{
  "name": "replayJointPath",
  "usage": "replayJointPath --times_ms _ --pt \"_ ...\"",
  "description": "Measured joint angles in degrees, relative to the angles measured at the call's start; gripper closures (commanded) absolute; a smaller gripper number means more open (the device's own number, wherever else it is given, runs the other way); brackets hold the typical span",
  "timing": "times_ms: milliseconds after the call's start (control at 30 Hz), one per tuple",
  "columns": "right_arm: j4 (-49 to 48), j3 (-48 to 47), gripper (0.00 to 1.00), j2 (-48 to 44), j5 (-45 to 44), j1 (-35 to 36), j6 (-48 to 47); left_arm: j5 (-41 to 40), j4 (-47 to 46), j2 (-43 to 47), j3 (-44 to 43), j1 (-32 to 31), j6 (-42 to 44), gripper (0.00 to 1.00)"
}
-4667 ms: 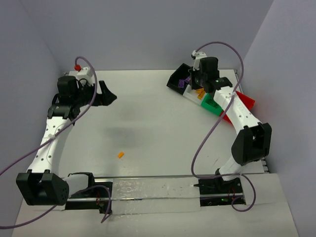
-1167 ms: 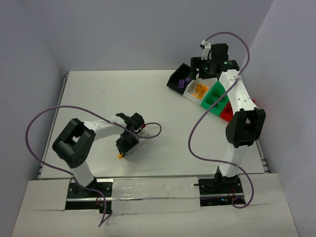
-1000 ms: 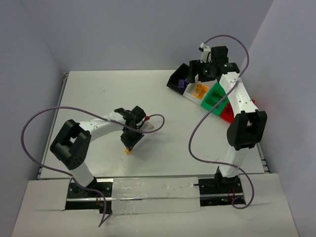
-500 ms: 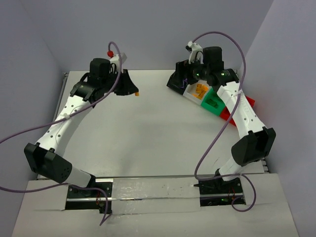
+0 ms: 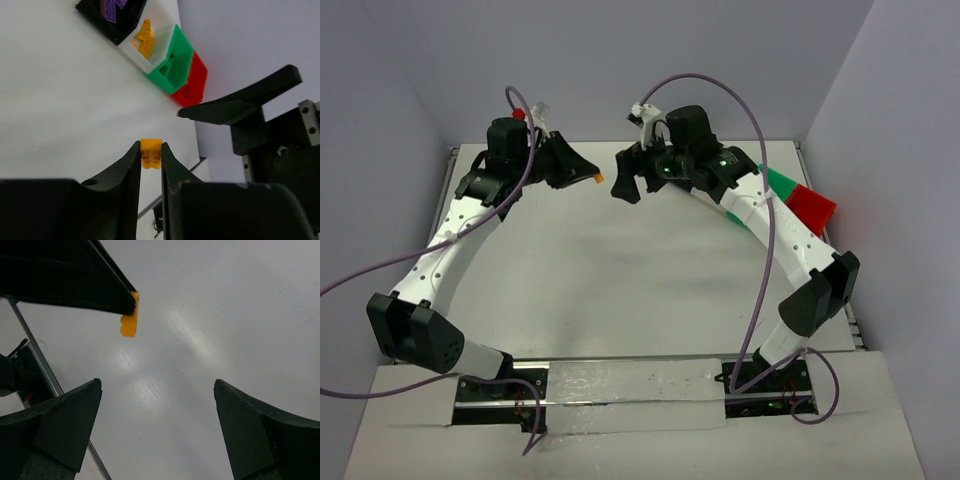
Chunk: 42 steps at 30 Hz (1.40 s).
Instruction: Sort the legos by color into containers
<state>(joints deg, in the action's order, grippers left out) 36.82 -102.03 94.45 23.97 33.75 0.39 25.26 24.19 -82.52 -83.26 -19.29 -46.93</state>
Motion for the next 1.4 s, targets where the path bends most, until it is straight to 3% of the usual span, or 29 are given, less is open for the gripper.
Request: replayJointPath --times_ms 200,367,500,767,833,867,900,933,1000,1100,1233,1400 --pt "0.1 -3.1 0.03 4.6 -2.5 3.7 0.3 3.7 -3.2 1.1 2.6 0.5 -4.8 1.00" --pt "0.4 -6.1 0.13 6.9 -4.2 4.8 0.3 6.9 -5.7 1.2 5.0 1.1 -8.3 1.00" --pt "0.0 -6.9 0.35 7.3 -5.2 4.9 0.5 8.8 -7.5 1.3 6.7 1.3 -10.1 1.00" --pt "-0.7 -6.9 0.96 7.3 -5.7 5.6 0.6 9.8 -10.8 1.4 8.7 2.0 -12.6 1.00" --pt "-1.2 -6.6 1.00 7.2 -5.7 5.8 0.7 9.9 -11.2 1.4 8.9 2.3 -12.9 0.98" --pt "-1.4 -6.4 1.00 7.2 -5.7 5.8 0.7 10.0 -11.3 1.4 9.1 2.4 -12.9 0.87" --pt "-1.8 -6.1 1.00 7.2 -5.6 5.8 0.7 10.0 -11.5 1.4 9.2 2.5 -12.9 0.47" --pt "-2.0 -5.8 1.00 7.2 -5.6 5.8 0.3 10.0 -11.5 1.4 9.4 2.6 -12.9 0.24" --pt "-2.5 -4.5 1.00 6.7 -6.2 5.7 -0.3 10.0 -11.3 1.4 9.5 2.9 -12.5 0.01" --pt "-3.3 -1.9 1.00 5.4 -7.6 5.3 -1.2 8.0 -9.7 1.6 9.3 3.3 -9.9 0.01" --pt "-3.7 2.9 1.00 2.5 -9.7 3.9 -2.5 1.2 -2.9 1.6 5.9 3.7 -0.4 0.01" --pt "-4.2 7.7 1.00 0.4 -12.5 -3.4 -4.0 -8.9 0.6 3.3 2.6 3.9 11.8 0.01"
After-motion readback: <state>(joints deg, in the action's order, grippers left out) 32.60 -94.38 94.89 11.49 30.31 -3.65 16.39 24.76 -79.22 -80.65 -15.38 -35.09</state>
